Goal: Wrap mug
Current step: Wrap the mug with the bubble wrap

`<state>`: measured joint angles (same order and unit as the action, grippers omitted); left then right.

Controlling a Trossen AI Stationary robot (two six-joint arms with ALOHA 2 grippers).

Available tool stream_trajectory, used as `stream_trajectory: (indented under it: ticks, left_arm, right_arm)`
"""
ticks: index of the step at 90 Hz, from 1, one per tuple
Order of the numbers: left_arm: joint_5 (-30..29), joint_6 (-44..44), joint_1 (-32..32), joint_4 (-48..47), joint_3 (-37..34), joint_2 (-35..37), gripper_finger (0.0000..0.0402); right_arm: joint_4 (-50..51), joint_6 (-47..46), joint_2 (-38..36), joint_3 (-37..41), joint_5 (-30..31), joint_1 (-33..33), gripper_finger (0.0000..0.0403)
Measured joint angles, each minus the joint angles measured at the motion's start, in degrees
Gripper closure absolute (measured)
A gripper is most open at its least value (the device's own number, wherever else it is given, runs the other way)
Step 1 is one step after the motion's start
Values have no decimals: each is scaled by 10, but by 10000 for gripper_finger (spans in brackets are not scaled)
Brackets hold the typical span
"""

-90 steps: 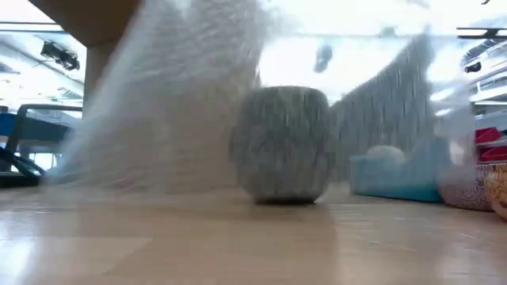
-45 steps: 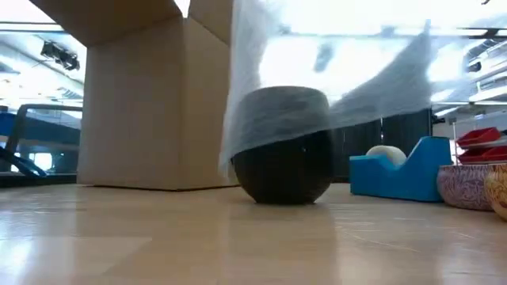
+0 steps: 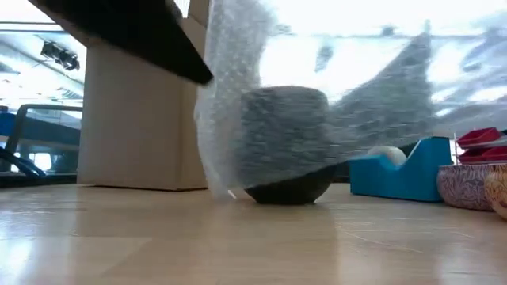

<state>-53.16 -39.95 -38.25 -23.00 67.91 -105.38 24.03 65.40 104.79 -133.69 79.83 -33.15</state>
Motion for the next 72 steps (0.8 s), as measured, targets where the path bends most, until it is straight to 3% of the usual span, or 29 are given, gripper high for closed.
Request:
stream_trajectory:
  ticks: [12,26,41,59,72]
  left_arm:
    - [24,-33,24,102,-43,1,187]
    - [71,-116,62,148,-80,0,142]
    - [115,-120,92,244,-113,0,114]
    - [118,-39,102,334,-131,0,122]
    - [105,-16,112,348,-131,0,167]
  right_arm:
    - [0,0,1,0,-5,2,403]
    - [0,-4,1,0,-5,2,403]
    - [0,-4,1,0,-5,-1,403]
    - [0,-5,1,0,-5,-5,403]
    - [0,-5,1,0,-6,-5,403]
